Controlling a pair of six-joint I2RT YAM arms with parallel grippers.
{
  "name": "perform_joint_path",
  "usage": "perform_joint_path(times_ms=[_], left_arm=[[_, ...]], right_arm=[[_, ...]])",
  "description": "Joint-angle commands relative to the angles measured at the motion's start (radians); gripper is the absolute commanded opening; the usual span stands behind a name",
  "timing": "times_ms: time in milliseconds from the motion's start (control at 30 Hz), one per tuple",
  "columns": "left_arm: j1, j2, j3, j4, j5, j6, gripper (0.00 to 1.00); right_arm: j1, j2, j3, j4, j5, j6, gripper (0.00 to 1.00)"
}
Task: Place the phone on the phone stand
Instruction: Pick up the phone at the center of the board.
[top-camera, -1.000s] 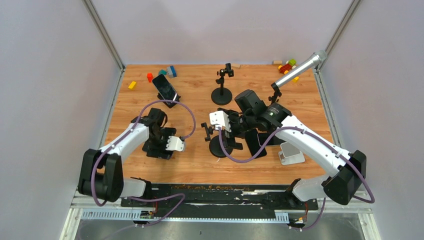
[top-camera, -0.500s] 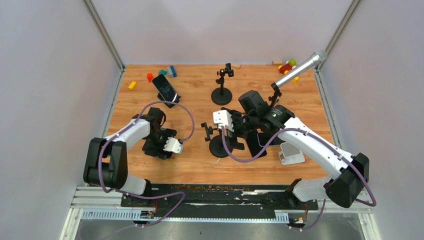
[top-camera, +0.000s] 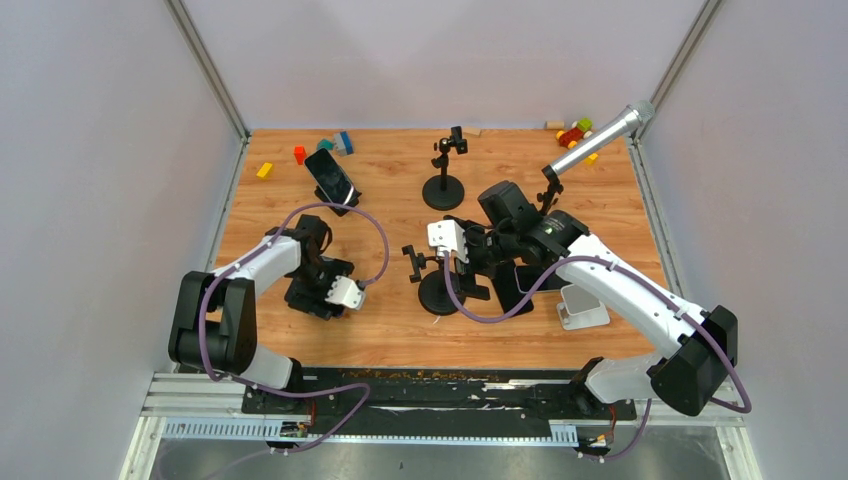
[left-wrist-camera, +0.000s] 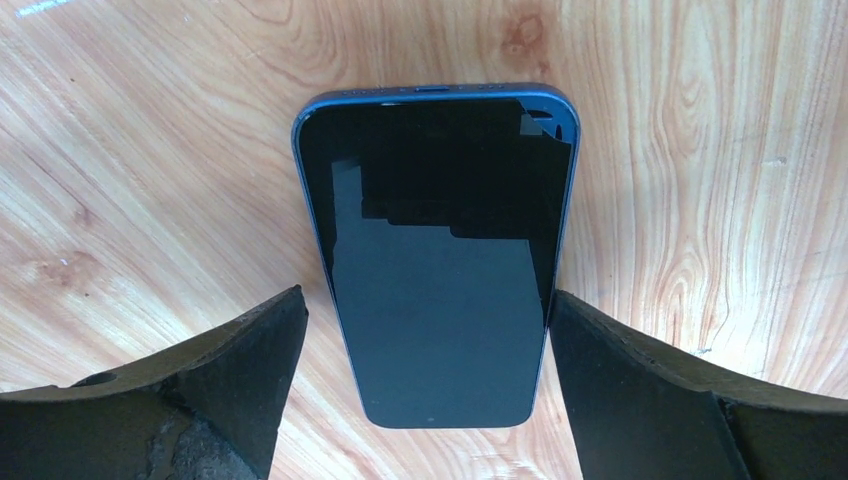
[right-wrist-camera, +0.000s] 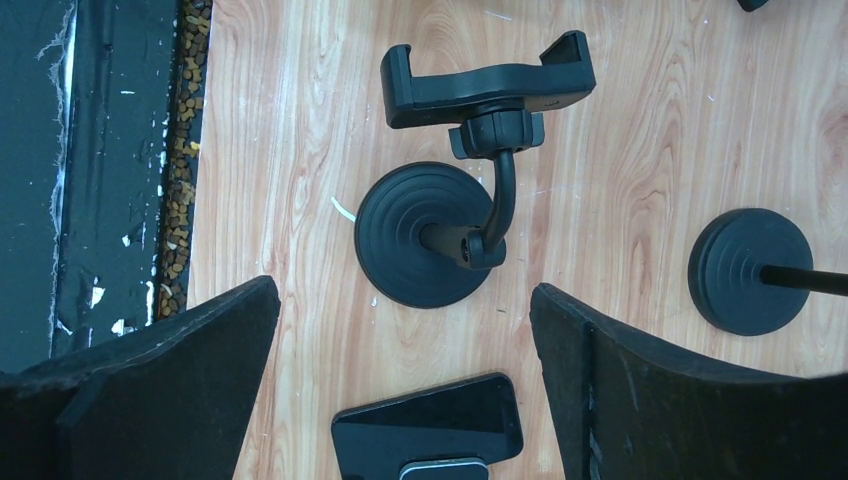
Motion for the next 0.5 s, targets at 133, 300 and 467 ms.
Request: perform_joint_path(times_ms=[133,300,467], left_arm=[[0.04,0.045,-0.016,-0.009,-0.04,0.078,0.95],[0.04,0.047,-0.023,0.004,-0.025,0.077,0.93],[0.04,0.057,-0.022,0.021,-0.006,0.059,0.92]], right_arm=[[-0.006,-0.013,-0.007,0.034,-0.036,0.004,0.98],[-0.008,-0.011,-0.006,0.035,-0.033,0.005,0.98],[-0.009,-0.002,-0.004,0.035,-0.035,0.006,0.98]])
